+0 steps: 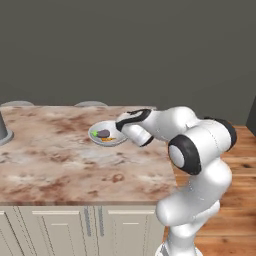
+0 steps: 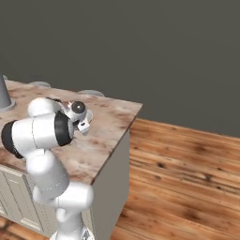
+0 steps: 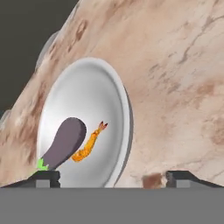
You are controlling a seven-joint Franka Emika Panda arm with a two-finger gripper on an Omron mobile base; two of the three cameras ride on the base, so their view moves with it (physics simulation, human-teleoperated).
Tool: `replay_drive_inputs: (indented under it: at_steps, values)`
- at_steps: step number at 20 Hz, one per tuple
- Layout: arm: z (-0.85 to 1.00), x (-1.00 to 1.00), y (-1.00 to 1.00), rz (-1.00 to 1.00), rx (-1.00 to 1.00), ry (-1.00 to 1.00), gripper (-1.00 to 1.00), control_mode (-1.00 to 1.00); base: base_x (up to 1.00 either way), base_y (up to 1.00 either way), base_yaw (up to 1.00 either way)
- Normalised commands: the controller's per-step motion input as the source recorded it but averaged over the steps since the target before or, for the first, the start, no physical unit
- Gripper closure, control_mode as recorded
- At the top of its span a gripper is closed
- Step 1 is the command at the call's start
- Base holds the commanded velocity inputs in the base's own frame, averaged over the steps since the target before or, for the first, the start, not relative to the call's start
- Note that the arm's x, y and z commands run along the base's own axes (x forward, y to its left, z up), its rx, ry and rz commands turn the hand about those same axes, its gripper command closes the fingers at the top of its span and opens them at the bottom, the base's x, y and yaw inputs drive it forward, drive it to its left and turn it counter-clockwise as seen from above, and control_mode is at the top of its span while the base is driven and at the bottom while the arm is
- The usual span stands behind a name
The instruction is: The microwave is finished heating the shrimp and eggplant. Take the bowl containing the food and place it on the dining counter.
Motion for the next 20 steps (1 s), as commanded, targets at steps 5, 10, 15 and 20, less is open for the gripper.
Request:
replay_drive_inputs:
  at_steps: [5, 10, 15, 20]
  values:
    - [1.00, -1.00, -0.08, -0.01, 0.06, -0.33, -1.00, -1.00, 0.00, 0.00, 0.00]
    - [1.00, -1.00, -0.12, 0.00, 0.04, -0.32, -1.00, -1.00, 0.00, 0.00, 0.00]
    - [1.00, -1.00, -0.17, 0.00, 0.00, -0.21, -1.00, -1.00, 0.00, 0.00, 0.00]
    - [1.00, -1.00, -0.14, 0.00, 0.00, -0.10, -1.00, -1.00, 0.00, 0.00, 0.00]
